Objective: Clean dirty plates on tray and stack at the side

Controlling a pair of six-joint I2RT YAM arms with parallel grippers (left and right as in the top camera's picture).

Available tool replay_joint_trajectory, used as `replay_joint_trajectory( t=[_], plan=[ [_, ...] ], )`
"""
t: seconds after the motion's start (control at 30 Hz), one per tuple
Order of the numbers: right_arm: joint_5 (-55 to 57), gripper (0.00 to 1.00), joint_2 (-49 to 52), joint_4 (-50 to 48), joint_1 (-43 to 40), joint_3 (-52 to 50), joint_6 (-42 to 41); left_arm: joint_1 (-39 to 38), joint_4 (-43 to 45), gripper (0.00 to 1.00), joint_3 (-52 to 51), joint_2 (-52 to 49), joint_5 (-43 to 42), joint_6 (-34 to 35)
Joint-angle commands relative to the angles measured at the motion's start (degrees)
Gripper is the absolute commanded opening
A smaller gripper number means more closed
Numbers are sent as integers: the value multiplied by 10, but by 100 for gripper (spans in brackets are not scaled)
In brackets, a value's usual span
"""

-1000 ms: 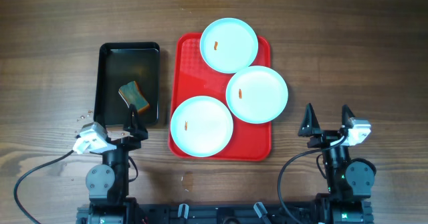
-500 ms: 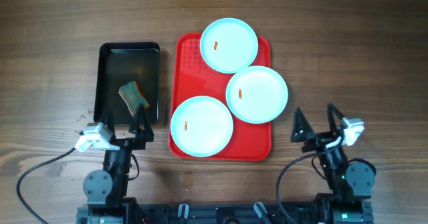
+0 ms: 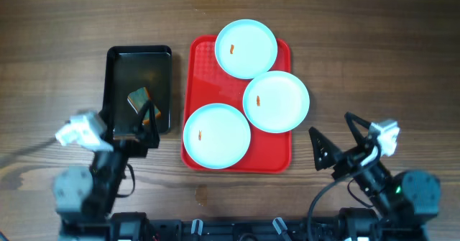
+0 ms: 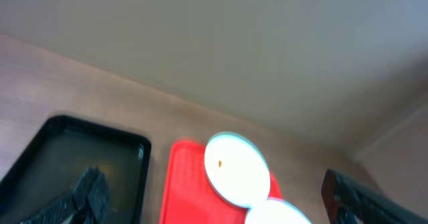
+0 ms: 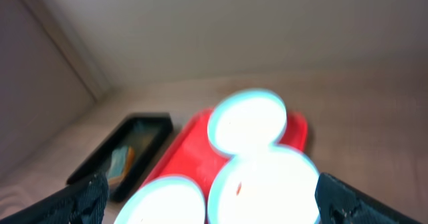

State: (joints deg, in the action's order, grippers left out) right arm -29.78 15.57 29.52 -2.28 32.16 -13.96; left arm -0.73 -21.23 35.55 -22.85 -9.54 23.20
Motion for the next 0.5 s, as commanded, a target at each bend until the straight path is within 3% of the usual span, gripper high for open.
replay_joint_trajectory(
  t=[0.0, 0.13, 0.23, 0.47],
  plan=[
    [20, 100, 125, 87, 3, 113, 5, 2, -76, 100, 130, -123, -45, -1],
    [24, 100, 249, 169, 3, 207, 32, 2, -146, 100, 226, -225, -125, -1],
    [15, 100, 328, 200, 3, 263, 75, 2, -160, 100, 240, -261, -155, 2],
    [-73, 99, 437, 198, 3, 281, 4, 2, -235, 100, 240, -294, -155, -5]
  ],
)
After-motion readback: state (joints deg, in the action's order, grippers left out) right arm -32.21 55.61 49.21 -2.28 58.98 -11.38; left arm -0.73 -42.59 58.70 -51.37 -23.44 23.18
